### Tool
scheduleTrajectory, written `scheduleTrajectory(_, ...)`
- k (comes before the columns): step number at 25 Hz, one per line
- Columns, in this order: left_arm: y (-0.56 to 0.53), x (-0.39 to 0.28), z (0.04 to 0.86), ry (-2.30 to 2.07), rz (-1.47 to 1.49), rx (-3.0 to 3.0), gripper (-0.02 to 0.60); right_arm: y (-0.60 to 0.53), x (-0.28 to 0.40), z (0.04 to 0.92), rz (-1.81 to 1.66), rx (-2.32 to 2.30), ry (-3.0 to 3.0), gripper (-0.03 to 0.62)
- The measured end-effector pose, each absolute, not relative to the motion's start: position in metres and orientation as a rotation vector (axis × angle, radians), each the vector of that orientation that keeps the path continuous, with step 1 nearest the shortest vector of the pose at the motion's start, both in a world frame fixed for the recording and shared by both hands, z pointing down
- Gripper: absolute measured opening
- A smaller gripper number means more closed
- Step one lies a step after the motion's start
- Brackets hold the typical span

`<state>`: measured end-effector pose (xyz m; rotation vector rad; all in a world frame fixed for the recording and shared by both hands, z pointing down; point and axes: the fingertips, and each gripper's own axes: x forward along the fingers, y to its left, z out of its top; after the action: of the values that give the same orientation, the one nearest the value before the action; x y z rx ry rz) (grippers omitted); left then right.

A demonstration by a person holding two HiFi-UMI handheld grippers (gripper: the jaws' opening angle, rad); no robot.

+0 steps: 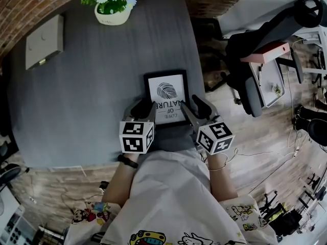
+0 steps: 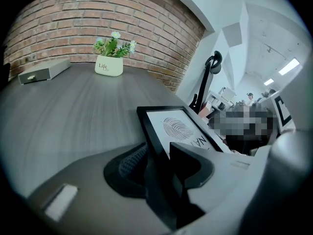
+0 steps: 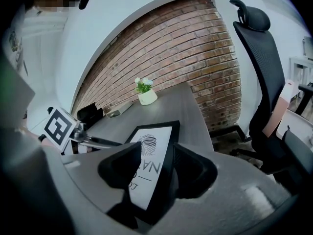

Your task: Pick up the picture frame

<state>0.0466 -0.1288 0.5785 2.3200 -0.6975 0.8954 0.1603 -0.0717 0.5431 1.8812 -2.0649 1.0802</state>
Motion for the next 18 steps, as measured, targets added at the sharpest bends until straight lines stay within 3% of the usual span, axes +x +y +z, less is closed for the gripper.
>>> scheduleTrajectory(18, -0.1295, 0.0446, 0.5796, -0.76, 0.793, 2.217, 0.104, -0.0723, 0.1548, 0.5473, 1.106, 1.865, -2.067, 0.19)
